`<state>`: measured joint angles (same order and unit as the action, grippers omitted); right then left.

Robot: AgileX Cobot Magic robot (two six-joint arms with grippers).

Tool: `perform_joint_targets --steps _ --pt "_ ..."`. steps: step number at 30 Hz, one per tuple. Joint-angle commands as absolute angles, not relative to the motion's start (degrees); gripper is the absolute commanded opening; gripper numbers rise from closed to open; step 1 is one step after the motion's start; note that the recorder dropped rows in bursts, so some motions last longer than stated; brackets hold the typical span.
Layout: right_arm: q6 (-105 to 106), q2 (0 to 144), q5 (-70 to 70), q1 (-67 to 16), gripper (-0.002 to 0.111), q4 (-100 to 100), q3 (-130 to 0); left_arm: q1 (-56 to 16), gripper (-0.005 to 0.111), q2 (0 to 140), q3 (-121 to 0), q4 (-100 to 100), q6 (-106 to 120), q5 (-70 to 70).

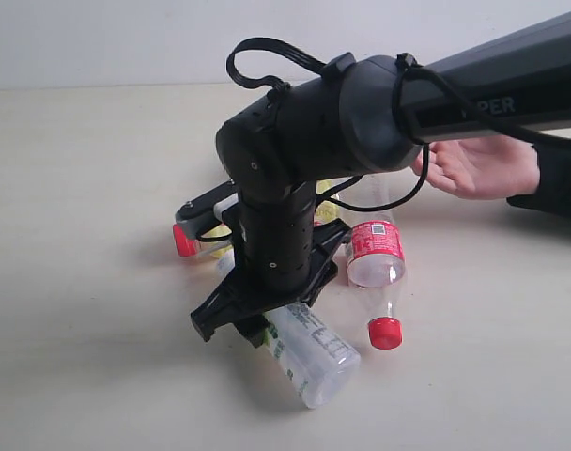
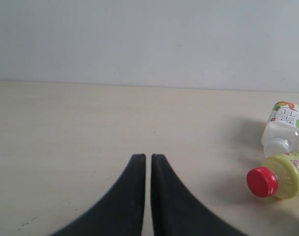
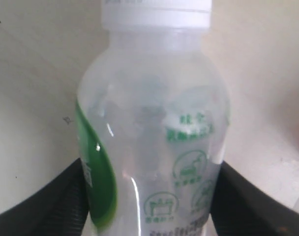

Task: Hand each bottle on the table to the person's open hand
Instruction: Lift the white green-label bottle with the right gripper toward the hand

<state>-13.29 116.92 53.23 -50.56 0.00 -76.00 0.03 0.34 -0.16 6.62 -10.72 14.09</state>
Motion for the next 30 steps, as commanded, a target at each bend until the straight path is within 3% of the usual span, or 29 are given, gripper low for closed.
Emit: perform_joint_targets --steps 1,9,30 --pt "-13.53 116.85 53.8 -50.66 0.037 0.0 -76.33 0.2 0.007 0.0 0.0 6.69 -10.49 14.04" --pt "-13.53 116.85 55.25 -50.66 0.001 1.53 -76.33 0.2 0.007 0.0 0.0 6.69 -10.49 14.04" --pt "-12.89 109.97 57.73 -50.66 0.0 1.66 -76.33 0.2 0.007 0.0 0.0 6.69 -10.49 14.04"
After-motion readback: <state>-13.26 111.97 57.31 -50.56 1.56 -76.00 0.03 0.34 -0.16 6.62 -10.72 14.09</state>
